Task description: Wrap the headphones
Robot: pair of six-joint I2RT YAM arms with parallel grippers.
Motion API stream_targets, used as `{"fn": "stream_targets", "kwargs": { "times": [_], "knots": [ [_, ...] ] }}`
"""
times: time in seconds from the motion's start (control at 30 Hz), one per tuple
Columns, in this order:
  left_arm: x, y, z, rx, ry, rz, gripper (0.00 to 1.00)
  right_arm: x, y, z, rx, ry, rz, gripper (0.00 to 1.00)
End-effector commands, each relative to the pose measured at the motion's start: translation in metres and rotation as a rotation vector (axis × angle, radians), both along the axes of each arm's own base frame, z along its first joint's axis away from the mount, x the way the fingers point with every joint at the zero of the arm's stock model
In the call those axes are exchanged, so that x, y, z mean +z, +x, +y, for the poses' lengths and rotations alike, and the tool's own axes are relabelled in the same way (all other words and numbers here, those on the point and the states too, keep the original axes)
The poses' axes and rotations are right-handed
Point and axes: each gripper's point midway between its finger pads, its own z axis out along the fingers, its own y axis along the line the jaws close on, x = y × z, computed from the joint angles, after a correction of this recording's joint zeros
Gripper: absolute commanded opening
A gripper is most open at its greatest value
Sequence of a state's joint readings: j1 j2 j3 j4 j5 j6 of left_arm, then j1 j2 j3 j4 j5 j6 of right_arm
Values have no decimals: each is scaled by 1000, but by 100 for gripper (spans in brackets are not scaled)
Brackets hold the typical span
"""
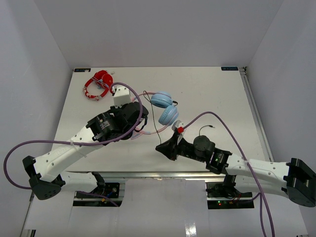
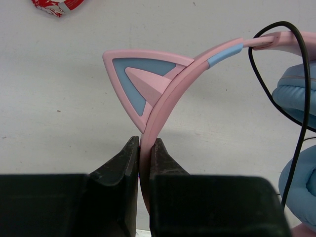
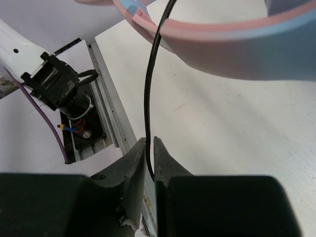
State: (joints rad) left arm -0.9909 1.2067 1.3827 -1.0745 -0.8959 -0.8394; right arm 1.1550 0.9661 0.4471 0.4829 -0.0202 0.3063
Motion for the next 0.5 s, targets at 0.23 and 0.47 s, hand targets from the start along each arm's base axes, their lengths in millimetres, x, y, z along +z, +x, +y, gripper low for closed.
{"fn": "stream_targets", "kwargs": {
  "times": [0.23,0.47],
  "knots": [
    [46,-1,-8,-21,-212,-93,0,-4,12,7,-35,74,-117,27],
    [57,-7,-4,-39,-247,-107,0,-26,12,1,-38,78,-144,28]
  ]
}}
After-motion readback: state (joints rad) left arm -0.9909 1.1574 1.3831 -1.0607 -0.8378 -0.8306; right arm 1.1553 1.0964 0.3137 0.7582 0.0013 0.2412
